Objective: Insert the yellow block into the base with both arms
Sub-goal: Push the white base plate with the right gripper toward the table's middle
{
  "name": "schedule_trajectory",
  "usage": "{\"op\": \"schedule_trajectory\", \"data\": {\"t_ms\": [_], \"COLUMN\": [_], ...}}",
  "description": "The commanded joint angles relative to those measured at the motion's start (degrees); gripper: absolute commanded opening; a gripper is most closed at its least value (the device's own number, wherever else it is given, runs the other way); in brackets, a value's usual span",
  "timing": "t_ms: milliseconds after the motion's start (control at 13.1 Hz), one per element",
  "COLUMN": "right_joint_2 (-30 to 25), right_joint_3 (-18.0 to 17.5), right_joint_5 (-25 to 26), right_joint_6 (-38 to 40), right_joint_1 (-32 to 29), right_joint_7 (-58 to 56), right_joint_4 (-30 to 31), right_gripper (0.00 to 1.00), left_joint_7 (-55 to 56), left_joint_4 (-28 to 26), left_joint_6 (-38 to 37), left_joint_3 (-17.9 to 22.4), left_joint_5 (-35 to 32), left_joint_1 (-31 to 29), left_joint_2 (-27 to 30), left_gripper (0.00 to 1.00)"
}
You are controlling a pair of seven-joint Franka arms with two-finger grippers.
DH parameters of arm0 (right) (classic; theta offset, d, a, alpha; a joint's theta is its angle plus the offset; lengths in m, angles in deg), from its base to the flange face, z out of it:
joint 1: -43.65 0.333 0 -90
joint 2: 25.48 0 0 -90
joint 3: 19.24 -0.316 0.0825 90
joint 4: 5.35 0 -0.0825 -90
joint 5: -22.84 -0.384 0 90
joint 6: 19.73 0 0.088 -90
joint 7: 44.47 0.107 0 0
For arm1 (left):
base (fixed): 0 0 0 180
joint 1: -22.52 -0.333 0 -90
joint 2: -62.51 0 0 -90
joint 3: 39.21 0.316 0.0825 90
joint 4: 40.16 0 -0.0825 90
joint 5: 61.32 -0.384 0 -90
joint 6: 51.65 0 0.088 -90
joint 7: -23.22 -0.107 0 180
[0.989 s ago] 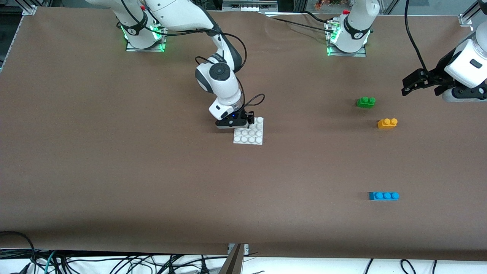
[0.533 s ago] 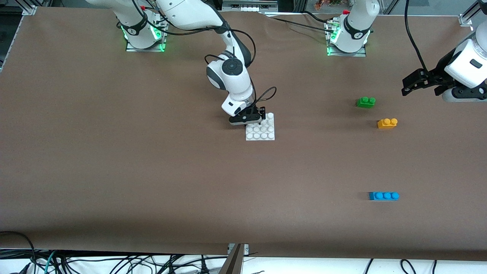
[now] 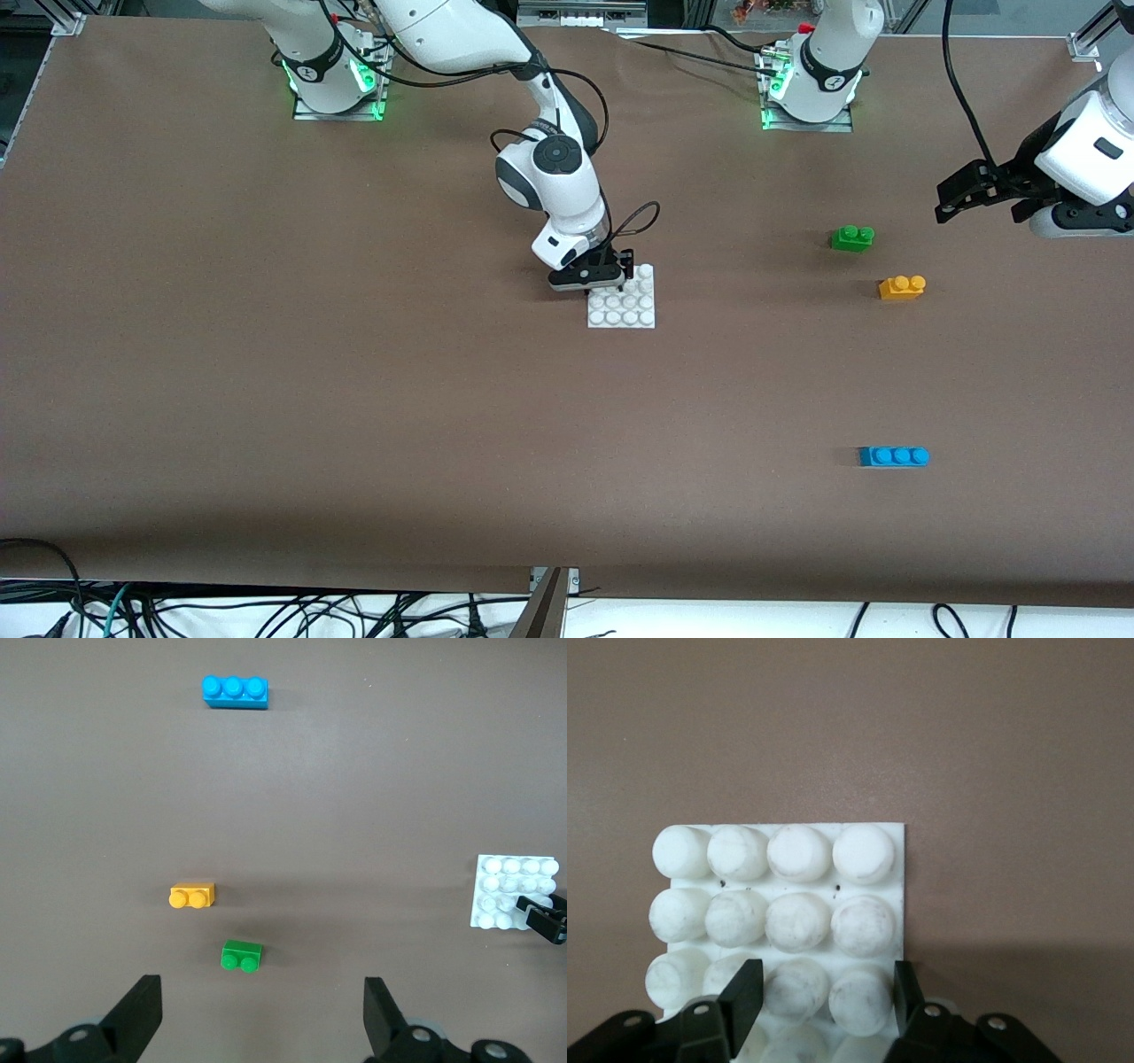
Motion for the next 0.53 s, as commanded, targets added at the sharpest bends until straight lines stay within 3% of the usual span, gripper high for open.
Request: {"op": "schedule_trajectory", "data": {"t_ms": [0, 152, 380, 457], "right_joint_2": [4.4, 3.0, -1.0, -2.2], "right_joint_3": [0.9, 1.0, 1.5, 2.1], "right_joint_5": [-0.6, -0.9, -2.7, -2.8], "right_joint_6": [-0.1, 1.9, 7.7, 10.1], "right_joint_1": [0.8, 0.6, -0.6, -1.2], "right_joint_7": [1.3, 1.4, 1.2, 0.8], "right_joint_4": [-3.2, -3.5, -3.7, -3.8], "right_gripper": [0.63, 0.69, 1.00, 1.00], "left_joint_7": [-0.7, -0.7, -0.7, -0.7], "left_joint_4": [1.0, 1.0, 1.0, 1.0], "left_joint_6": [-1.0, -1.0, -1.0, -1.0], "left_joint_3": [0.0, 0.0, 0.0, 0.0], "left_joint_5": [1.6, 1.5, 1.5, 1.6], "left_joint_1": [-0.4, -0.4, -0.4, -0.4], "left_joint_2": [-0.3, -0.3, -0.3, -0.3], "left_gripper": [1.00, 1.00, 1.00, 1.00]}}
